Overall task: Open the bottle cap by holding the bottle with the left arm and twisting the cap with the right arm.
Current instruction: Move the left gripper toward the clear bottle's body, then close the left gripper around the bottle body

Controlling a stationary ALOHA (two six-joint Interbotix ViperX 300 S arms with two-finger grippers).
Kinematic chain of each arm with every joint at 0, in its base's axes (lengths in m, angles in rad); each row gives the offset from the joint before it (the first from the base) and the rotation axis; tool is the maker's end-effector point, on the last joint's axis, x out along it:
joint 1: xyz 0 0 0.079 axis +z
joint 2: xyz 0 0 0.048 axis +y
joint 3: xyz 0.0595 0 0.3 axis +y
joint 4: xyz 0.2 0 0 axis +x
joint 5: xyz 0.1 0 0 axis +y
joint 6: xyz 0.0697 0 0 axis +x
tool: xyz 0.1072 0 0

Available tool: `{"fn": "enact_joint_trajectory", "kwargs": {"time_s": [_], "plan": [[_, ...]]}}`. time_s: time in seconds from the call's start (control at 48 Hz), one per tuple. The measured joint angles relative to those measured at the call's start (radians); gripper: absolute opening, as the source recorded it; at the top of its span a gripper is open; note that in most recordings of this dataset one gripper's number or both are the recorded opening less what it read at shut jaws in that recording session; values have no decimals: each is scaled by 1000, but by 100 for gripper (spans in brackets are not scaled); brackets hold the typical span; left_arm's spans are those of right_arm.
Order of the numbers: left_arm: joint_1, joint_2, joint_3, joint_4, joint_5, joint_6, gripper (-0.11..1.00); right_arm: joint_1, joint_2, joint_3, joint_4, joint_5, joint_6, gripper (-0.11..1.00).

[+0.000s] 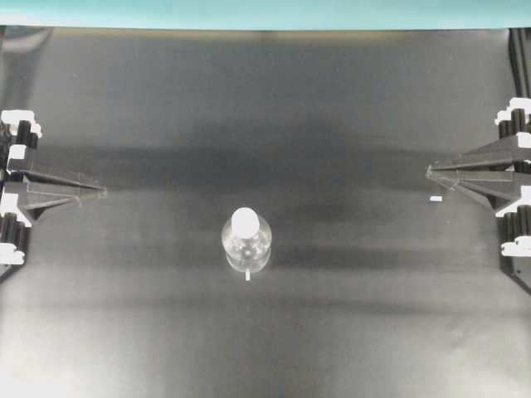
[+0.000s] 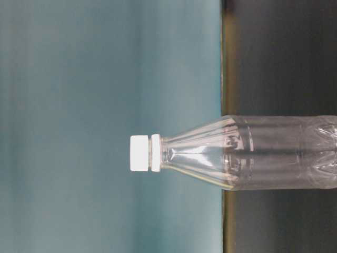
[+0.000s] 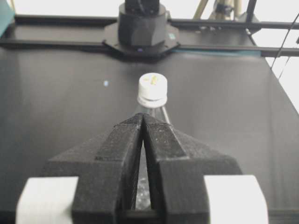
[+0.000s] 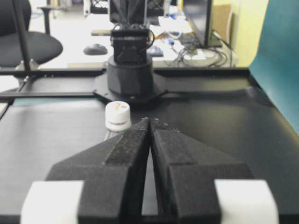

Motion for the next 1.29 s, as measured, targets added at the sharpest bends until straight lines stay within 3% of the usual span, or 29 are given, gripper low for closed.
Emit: {"fn": "enact_joint_trajectory", "kwargs": {"time_s": [0.125,0.48,0.584,0.771,0.855,1.063,1.293], "plan": [[0,57,-43,34,-3,2,9,-12,18,3,3,14,0,0],[-3,307,-187,40,-163,46,11,-17,124,-38,23,101,0,0],[-5,403,-230,41,-206,57,24,-18,146,-51,25,103,0,0],[-8,561,-324,40,-236,41,80,-18,160,-61,23,103,0,0],[-12,612,-359,40,-249,34,96,-18,160,-60,23,103,2,0],[-23,719,-388,40,-291,-14,95,-18,158,-61,38,104,2,0],[-44,822,-357,40,-425,-64,96,-18,158,-61,66,121,2,0]]}}
